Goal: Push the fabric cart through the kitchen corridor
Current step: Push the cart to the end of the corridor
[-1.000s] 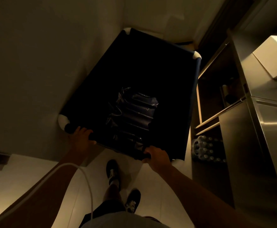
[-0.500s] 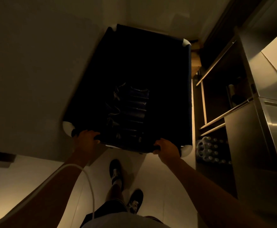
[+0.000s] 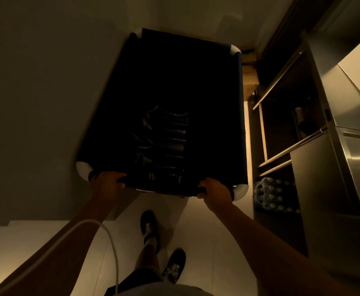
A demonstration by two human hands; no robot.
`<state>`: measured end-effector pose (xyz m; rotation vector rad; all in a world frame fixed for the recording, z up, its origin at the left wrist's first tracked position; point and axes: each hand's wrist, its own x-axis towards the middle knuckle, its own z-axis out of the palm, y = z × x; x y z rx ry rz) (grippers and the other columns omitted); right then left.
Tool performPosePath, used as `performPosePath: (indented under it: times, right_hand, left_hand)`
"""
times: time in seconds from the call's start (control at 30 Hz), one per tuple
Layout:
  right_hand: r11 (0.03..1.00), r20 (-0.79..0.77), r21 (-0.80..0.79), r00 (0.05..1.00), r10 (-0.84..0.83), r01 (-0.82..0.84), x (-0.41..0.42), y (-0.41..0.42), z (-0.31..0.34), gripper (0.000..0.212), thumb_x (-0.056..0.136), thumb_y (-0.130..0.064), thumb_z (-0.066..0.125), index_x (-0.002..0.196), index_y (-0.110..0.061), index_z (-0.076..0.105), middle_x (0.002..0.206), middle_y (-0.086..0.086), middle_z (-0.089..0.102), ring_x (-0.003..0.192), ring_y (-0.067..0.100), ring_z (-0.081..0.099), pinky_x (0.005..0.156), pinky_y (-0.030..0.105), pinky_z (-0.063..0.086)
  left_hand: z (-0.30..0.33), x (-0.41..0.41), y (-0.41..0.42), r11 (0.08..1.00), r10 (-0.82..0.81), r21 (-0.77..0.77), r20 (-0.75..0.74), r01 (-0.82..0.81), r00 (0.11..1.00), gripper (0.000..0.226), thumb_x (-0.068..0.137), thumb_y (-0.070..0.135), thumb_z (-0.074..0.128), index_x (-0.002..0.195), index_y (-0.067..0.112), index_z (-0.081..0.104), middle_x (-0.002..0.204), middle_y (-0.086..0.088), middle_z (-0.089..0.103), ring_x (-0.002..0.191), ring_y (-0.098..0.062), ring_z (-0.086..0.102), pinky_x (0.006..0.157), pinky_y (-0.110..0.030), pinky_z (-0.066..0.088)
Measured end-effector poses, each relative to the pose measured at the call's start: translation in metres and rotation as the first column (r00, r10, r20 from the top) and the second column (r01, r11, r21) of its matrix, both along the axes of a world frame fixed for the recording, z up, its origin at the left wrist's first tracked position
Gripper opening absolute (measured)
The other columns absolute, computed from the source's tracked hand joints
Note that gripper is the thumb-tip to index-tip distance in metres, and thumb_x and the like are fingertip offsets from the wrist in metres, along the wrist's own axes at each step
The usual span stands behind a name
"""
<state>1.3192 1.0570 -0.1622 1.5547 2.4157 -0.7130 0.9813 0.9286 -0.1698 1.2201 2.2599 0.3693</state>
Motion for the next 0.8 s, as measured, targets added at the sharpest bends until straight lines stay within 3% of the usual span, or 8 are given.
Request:
performPosePath:
  times: [0.23,0.43,0.8]
  right_hand:
    - [1.000,-0.006,0.023,1.000,0.003,-0.003,-0.001,0.021,-0.002,0.032,0.093,-0.029,0.069,0.125,-0.022,0.069,0.127,0.003,0.066,0.121,0.027,0.061,0.101,0.041,0.052]
    - [0.998,-0.031,0.055,0.999,-0.009,0.011,-0.006,0.038,-0.004,0.031,0.092,-0.026,0.071,0.123,-0.020,0.071,0.124,0.004,0.067,0.118,0.029,0.063,0.096,0.040,0.053]
    - [0.998,0.004,0.019,0.998,-0.060,0.060,-0.034,0.099,0.005,0.033,0.095,-0.021,0.068,0.128,-0.019,0.068,0.127,0.005,0.065,0.121,0.029,0.061,0.101,0.038,0.052]
  left_hand:
    - [0.004,-0.010,0.019,0.994,-0.088,-0.084,-0.166,0.075,0.982,0.034,0.082,0.029,0.075,0.116,0.027,0.073,0.118,-0.012,0.071,0.111,-0.036,0.062,0.099,-0.046,0.043]
    - [0.004,-0.023,0.042,0.993,-0.096,-0.083,-0.177,0.082,0.980,0.034,0.078,0.034,0.079,0.112,0.033,0.074,0.112,-0.010,0.072,0.106,-0.036,0.063,0.095,-0.045,0.044]
    - [0.010,-0.053,0.113,0.979,-0.152,-0.161,-0.158,0.126,0.976,0.036,0.081,0.042,0.074,0.116,0.041,0.069,0.118,-0.002,0.066,0.118,-0.032,0.054,0.103,-0.049,0.036]
